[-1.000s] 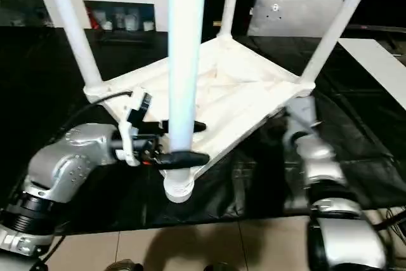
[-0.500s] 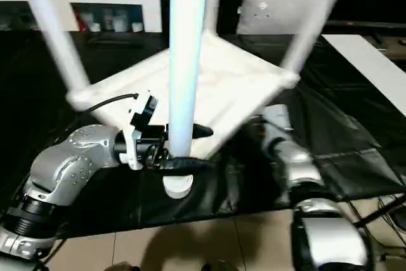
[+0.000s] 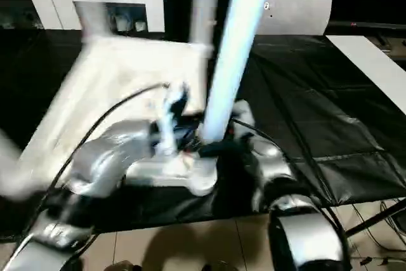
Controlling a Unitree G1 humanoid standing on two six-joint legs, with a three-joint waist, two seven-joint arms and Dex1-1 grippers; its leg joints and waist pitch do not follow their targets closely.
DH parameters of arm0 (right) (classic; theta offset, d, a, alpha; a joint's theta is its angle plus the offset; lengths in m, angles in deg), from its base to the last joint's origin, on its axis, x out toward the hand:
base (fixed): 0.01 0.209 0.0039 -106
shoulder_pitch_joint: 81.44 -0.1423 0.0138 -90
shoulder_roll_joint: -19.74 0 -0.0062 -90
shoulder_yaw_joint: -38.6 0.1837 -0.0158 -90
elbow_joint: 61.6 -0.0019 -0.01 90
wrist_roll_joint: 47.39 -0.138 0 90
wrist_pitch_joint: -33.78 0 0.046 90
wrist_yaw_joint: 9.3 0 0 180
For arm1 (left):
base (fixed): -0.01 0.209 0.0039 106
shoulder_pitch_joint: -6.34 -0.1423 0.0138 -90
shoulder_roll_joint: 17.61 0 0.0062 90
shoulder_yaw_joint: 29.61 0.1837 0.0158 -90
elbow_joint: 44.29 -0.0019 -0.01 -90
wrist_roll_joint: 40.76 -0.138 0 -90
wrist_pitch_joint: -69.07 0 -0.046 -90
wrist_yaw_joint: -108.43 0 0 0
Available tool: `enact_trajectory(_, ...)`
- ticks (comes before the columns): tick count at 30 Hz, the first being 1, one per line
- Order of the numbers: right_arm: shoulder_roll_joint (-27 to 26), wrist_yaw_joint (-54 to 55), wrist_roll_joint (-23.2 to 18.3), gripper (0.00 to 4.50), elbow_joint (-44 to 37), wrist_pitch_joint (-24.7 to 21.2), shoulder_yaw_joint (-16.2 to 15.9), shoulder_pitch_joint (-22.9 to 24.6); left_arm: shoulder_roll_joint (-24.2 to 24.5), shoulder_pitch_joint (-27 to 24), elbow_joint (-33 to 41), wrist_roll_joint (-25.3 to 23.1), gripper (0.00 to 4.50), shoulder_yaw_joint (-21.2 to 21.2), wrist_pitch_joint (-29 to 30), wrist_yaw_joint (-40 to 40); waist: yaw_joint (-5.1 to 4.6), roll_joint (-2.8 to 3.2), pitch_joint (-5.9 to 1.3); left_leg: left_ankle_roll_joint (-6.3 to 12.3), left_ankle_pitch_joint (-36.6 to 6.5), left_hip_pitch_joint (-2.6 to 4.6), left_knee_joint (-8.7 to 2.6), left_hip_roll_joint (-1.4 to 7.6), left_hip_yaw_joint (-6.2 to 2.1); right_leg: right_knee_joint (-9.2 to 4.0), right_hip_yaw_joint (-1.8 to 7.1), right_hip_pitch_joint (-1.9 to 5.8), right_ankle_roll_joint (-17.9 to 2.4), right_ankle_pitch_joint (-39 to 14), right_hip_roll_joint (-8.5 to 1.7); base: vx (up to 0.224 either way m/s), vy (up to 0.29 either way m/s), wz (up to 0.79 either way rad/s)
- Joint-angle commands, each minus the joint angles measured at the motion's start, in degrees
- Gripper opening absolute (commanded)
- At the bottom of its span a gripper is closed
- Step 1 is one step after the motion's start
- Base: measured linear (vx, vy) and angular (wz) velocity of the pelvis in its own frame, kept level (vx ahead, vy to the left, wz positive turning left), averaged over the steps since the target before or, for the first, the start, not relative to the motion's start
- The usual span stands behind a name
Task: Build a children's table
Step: Rotate table base
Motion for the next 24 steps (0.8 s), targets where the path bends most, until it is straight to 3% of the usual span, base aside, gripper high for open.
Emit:
enact_trajectory(1,1.93,3.4,0.58,4.5,0.95,-0.77,1.53,-0.79,0.66,1.21,-3.94,-3.8,4.46,-1.14,-2.44,4.08,0.38,-0.13,-4.64,2.07,-9.86,0.49,-3.7,3.15,-1.21,-4.75,3.62,3.32,-9.9,-15.69,-4.25,0.0,0.0,0.0)
enact_trajectory(3,3.96,6.14,-1.17,4.5,1.34,-1.51,4.57,-0.12,2.74,1.52,-5.84,-4.92,4.46,-2.48,-3.58,5.36,0.73,-0.18,-4.64,1.79,-10.28,0.49,-3.72,3.13,-1.2,-4.7,3.56,3.37,-9.59,-15.81,-4.32,0.0,0.0,0.0)
enact_trajectory(5,5.15,6.66,-1.91,4.5,1.16,-1.55,5.66,0.57,3.56,1.27,-5.85,-5.0,4.46,-3.06,-3.7,5.16,0.8,-0.18,-4.67,1.66,-10.58,0.49,-3.72,3.04,-1.17,-4.7,3.54,3.42,-9.09,-16.0,-4.29,0.0,0.0,0.0)
enact_trajectory(12,8.27,2.7,-3.18,4.5,-2.25,-0.23,6.26,3.69,6.43,-0.07,-9.3,-9.59,4.46,-3.12,-6.71,8.81,0.91,-0.4,-4.6,2.6,-10.92,0.17,-3.58,2.92,-1.17,-5.07,3.39,3.33,-8.63,-17.6,-4.32,0.0,0.0,0.0)
enact_trajectory(14,10.29,-7.41,-6.05,4.5,-9.44,-0.86,6.78,6.41,8.7,-2.69,-7.09,-9.22,4.46,-1.44,-8.55,4.17,1.05,-0.48,-4.64,3.06,-11.18,0.13,-3.57,3.05,-1.24,-5.07,3.44,3.48,-8.3,-18.14,-4.5,0.0,0.0,0.0)
enact_trajectory(19,13.01,-16.56,-7.87,4.5,-16.0,-1.54,4.78,9.58,12.02,-4.55,-6.12,-10.46,4.46,0.89,-8.44,-0.01,1.34,-0.3,-4.6,3.99,-10.73,0.52,-3.69,3.38,-1.17,-4.8,3.55,3.06,-9.59,-16.09,-4.23,0.0,0.0,0.0)
enact_trajectory(20,14.9,-21.29,-8.41,4.5,-19.33,-2.11,3.34,11.35,14.22,-4.82,-6.96,-12.25,4.3,2.69,-8.14,-1.69,1.59,-0.05,-4.5,4.07,-11.17,0.61,-3.76,3.37,-1.2,-4.93,3.55,3.05,-9.73,-16.51,-4.3,0.0,0.0,0.0)
enact_trajectory(23,17.96,-28.14,-10.03,4.5,-25.16,-5.13,1.64,13.93,16.82,-4.97,-8.59,-14.3,4.12,4.58,-7.95,-3.79,2.22,-0.08,-4.5,3.95,-11.06,0.61,-3.92,3.48,-1.31,-4.96,3.63,3.21,-9.16,-16.84,-4.38,0.0,0.0,0.0)
enact_trajectory(24,18.75,-30.08,-10.6,4.5,-26.83,-6.03,1.31,14.59,17.27,-4.89,-9.1,-14.5,4.09,4.79,-7.93,-4.35,2.54,0.26,-4.56,3.95,-10.82,0.76,-3.91,3.44,-1.28,-5.02,3.65,3.19,-9.4,-16.03,-4.3,0.0,0.0,0.0)
